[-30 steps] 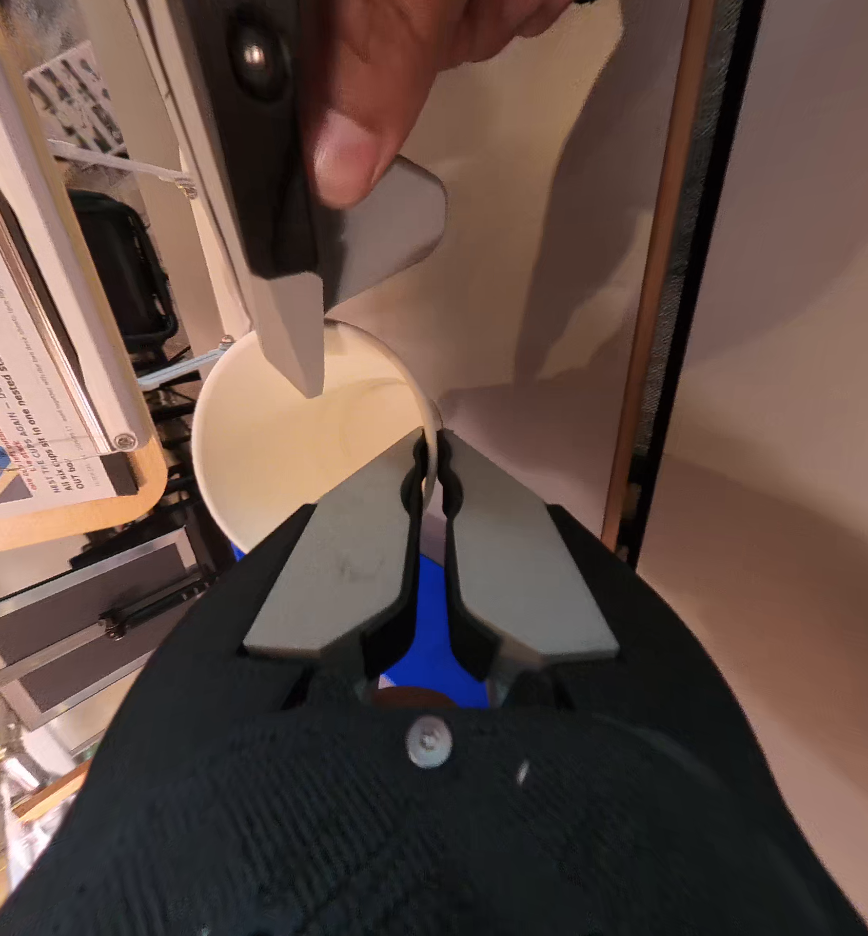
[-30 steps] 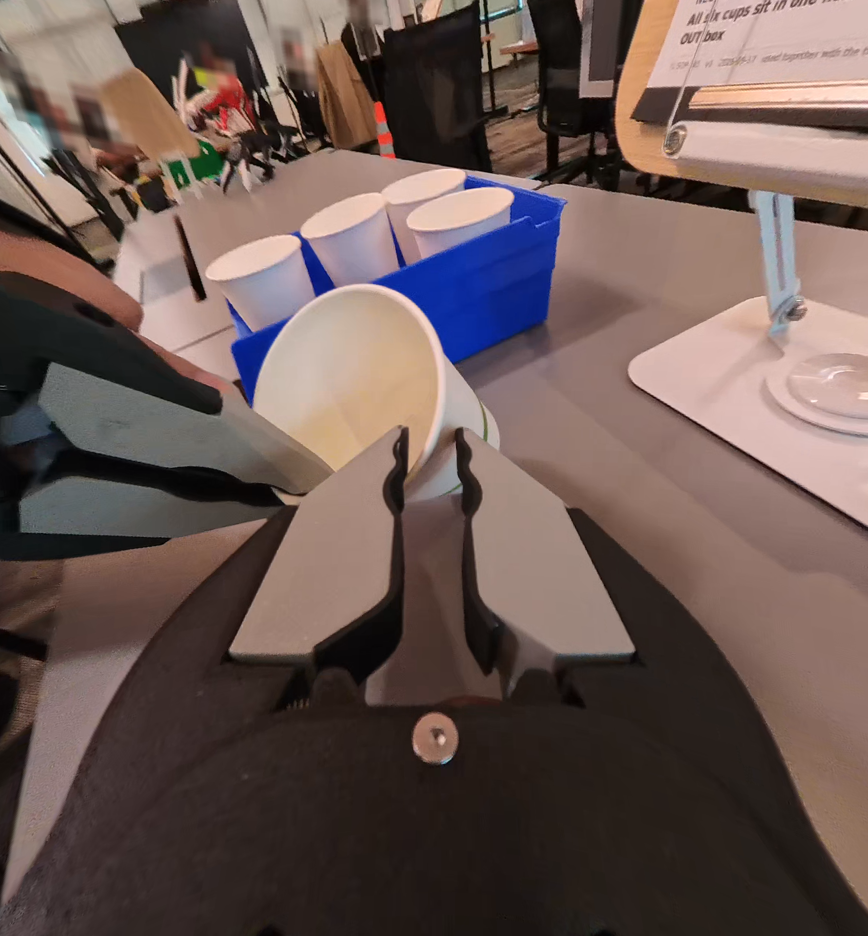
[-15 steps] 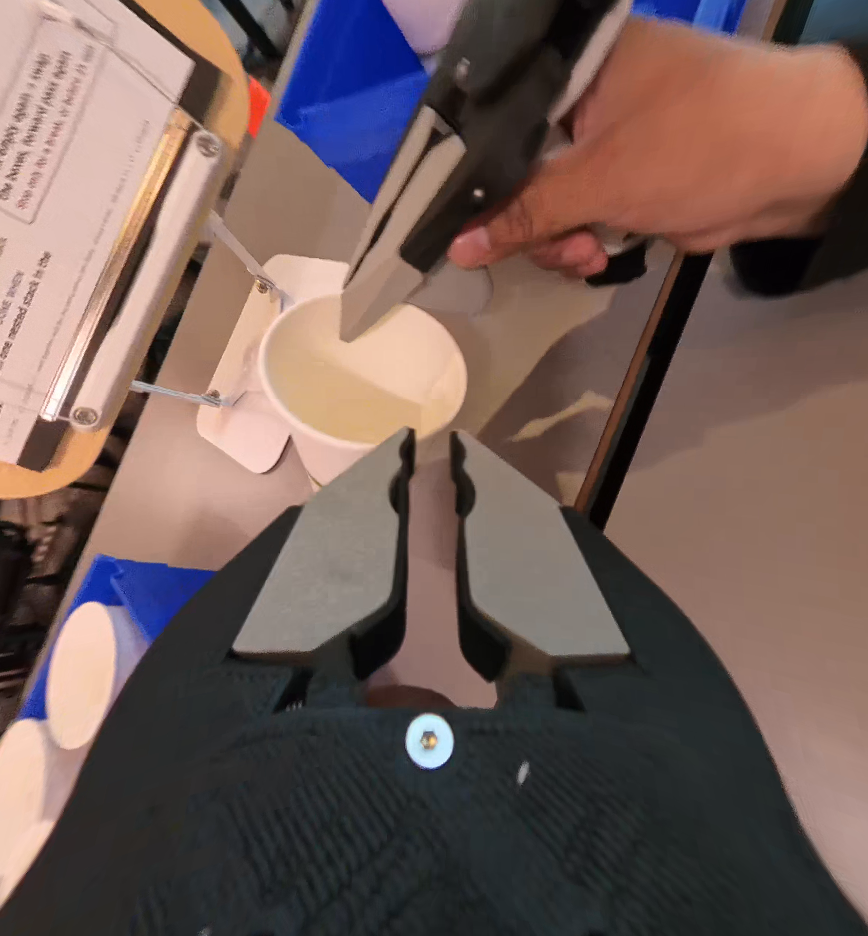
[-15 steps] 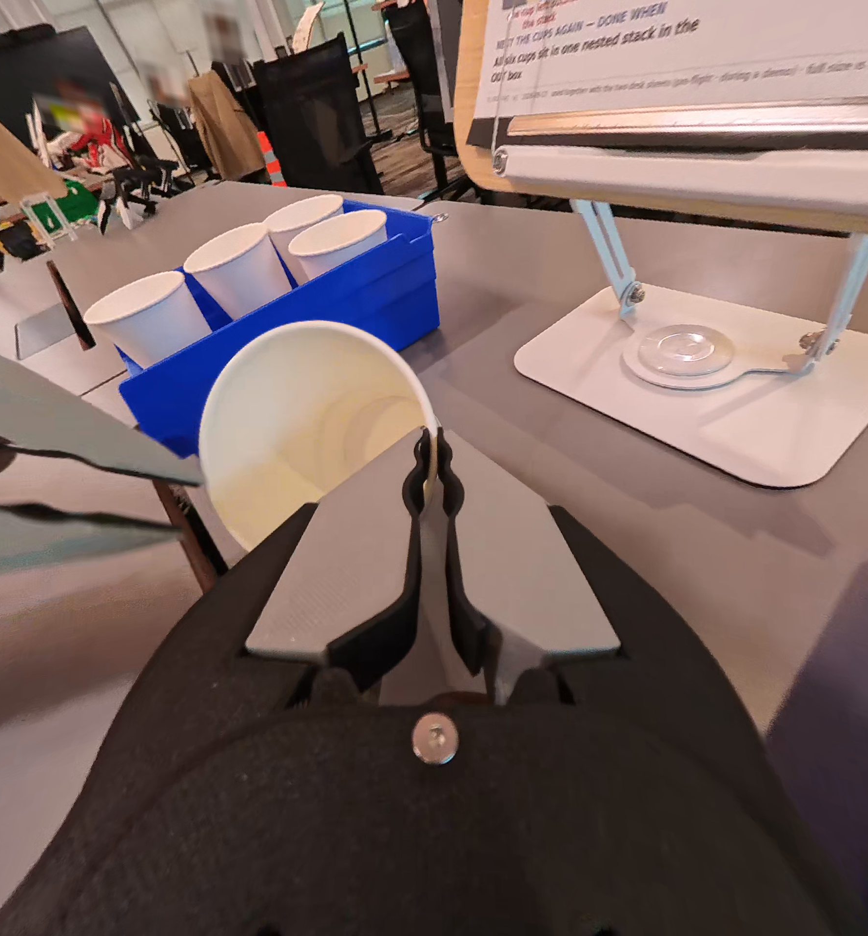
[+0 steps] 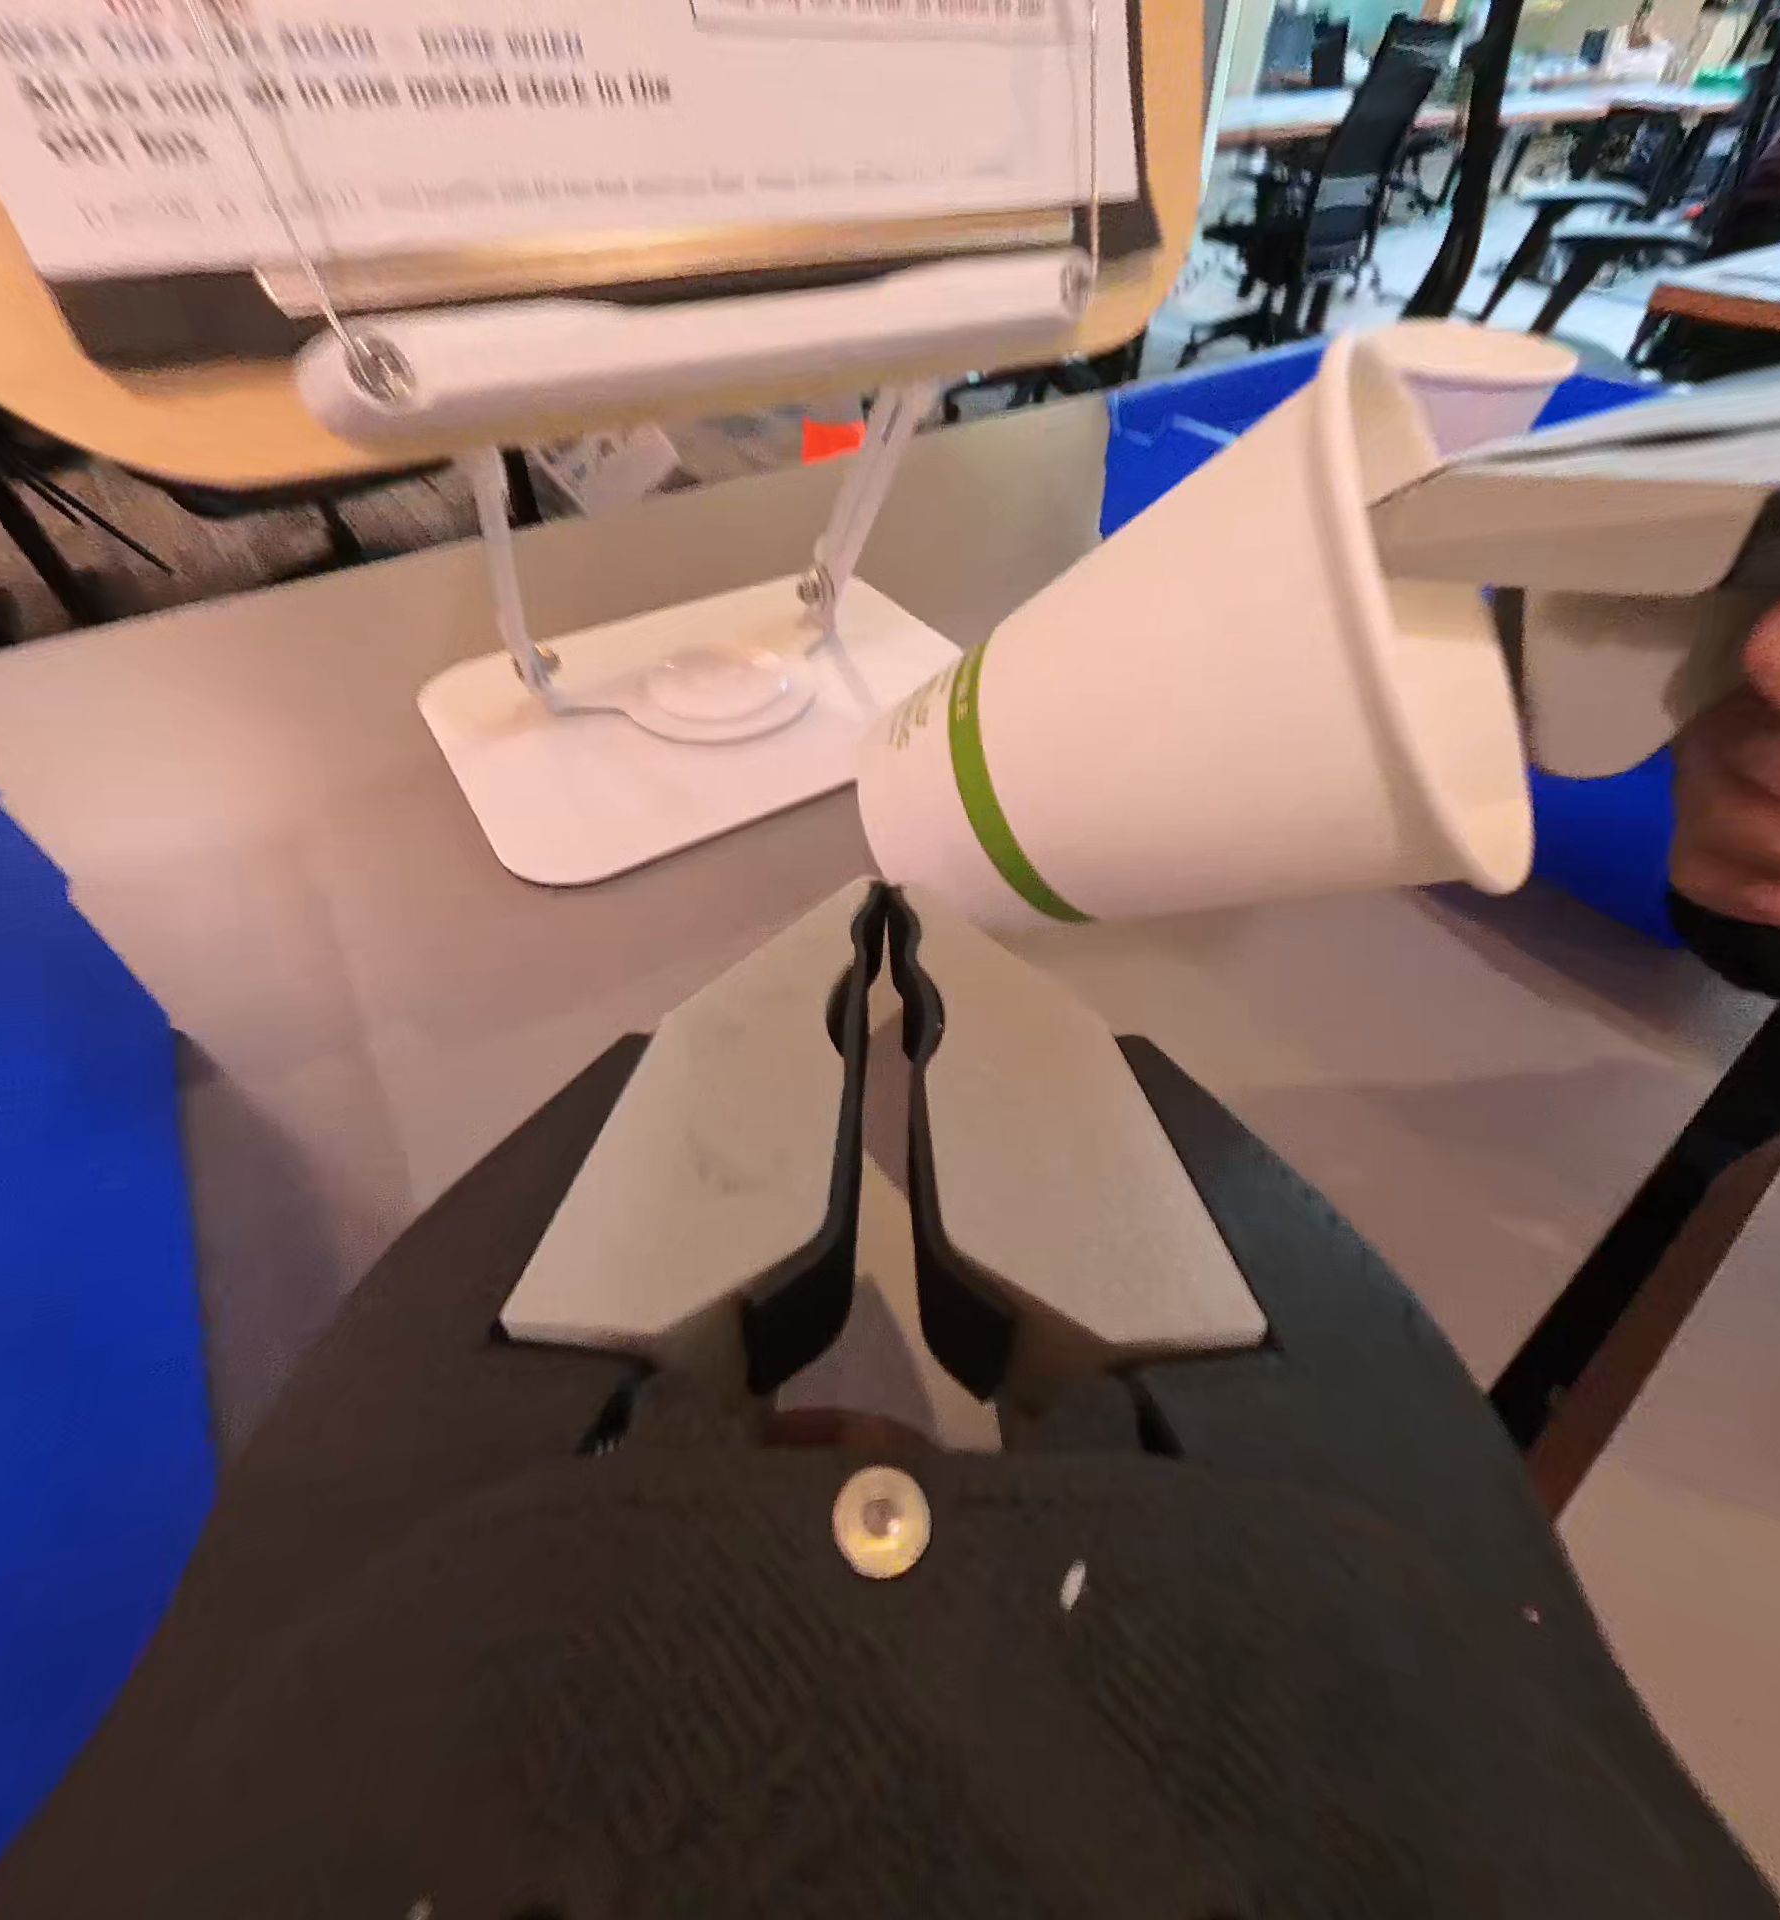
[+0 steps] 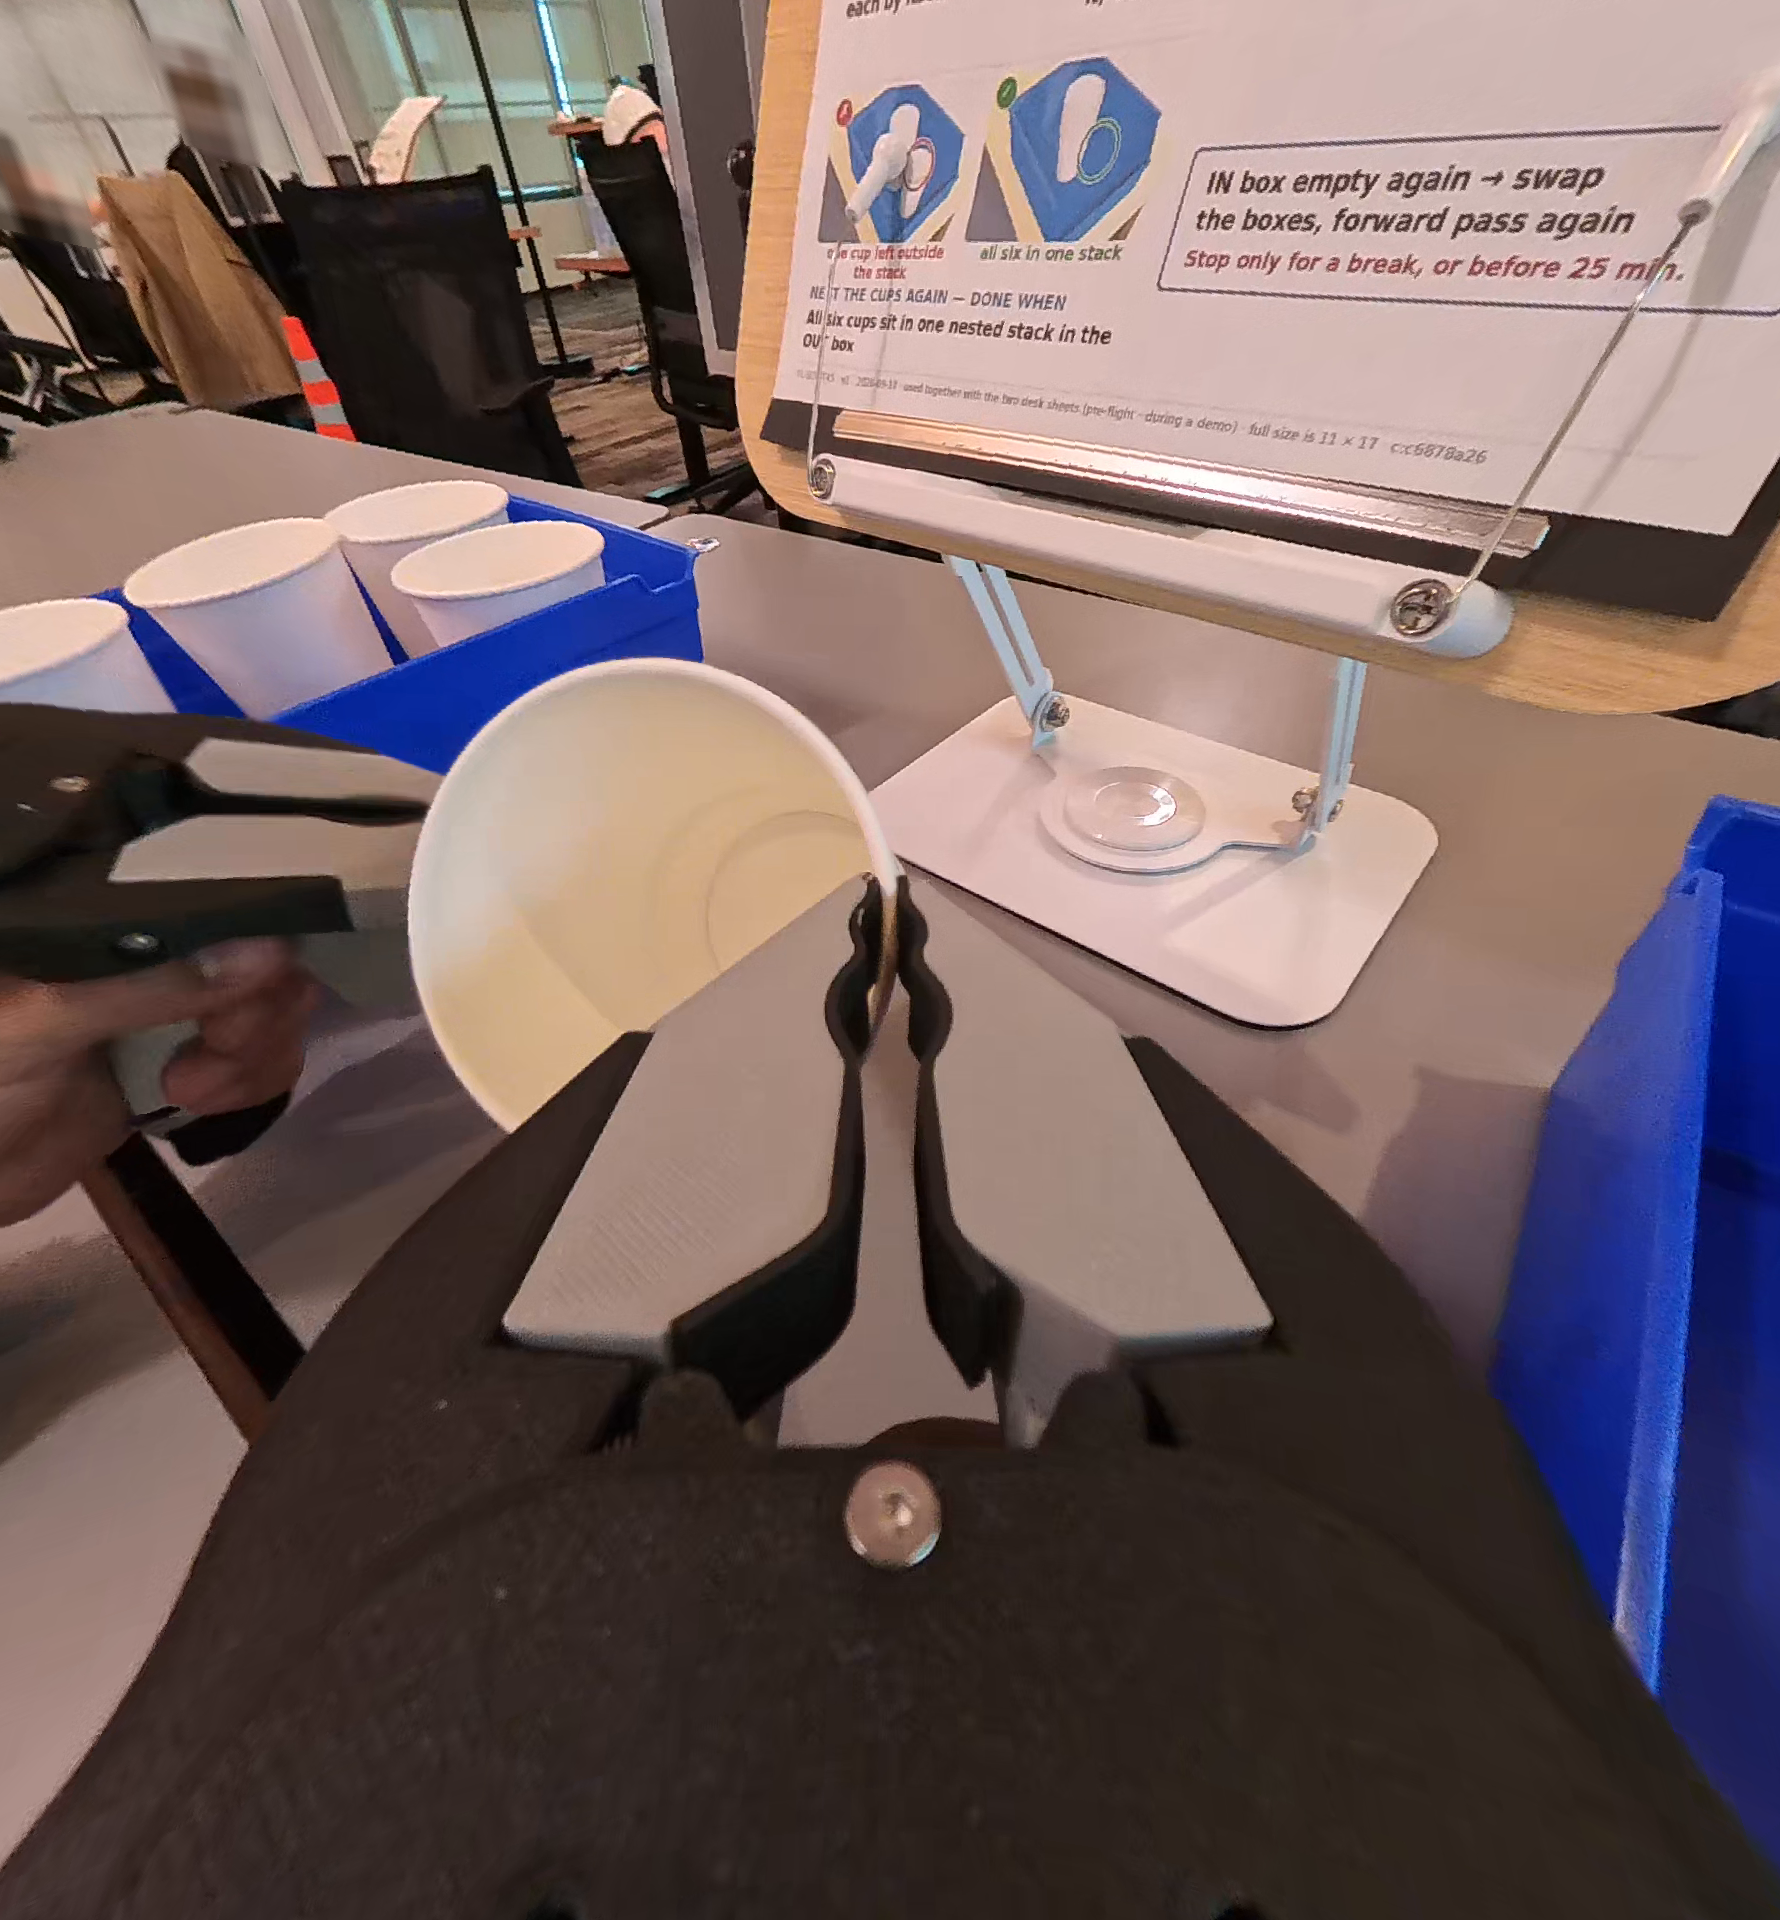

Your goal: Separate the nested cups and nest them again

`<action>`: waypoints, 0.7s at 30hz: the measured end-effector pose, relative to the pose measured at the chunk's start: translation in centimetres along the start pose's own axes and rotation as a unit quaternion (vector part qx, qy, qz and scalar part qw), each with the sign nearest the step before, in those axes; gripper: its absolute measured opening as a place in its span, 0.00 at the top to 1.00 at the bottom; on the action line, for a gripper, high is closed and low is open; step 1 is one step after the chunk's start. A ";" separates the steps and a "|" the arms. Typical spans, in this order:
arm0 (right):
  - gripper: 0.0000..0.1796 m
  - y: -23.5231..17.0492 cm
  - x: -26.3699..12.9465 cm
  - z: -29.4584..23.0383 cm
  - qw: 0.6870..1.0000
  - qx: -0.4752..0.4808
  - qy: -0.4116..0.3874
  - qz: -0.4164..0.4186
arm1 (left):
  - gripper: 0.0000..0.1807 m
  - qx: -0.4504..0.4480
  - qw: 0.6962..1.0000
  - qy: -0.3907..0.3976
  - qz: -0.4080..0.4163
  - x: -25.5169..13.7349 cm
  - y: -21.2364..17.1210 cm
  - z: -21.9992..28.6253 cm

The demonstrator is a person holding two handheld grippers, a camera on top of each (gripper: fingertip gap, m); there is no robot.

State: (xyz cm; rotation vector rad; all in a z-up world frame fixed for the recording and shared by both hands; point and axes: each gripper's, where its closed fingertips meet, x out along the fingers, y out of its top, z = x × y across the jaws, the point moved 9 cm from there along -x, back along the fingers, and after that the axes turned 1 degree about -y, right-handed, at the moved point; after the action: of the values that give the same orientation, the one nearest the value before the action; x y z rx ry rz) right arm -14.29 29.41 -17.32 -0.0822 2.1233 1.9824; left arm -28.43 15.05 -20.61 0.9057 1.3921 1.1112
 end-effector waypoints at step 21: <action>1.00 14.2 -14.8 16.2 0.985 0.026 -0.171 0.006 | 1.00 0.151 0.985 0.076 -0.043 0.1 -0.7 0.3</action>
State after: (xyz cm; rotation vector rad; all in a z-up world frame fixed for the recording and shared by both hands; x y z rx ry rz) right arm -0.62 44.80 -1.21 0.2629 1.9526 1.7927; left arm -28.09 15.01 -21.26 0.9804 1.7425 0.9338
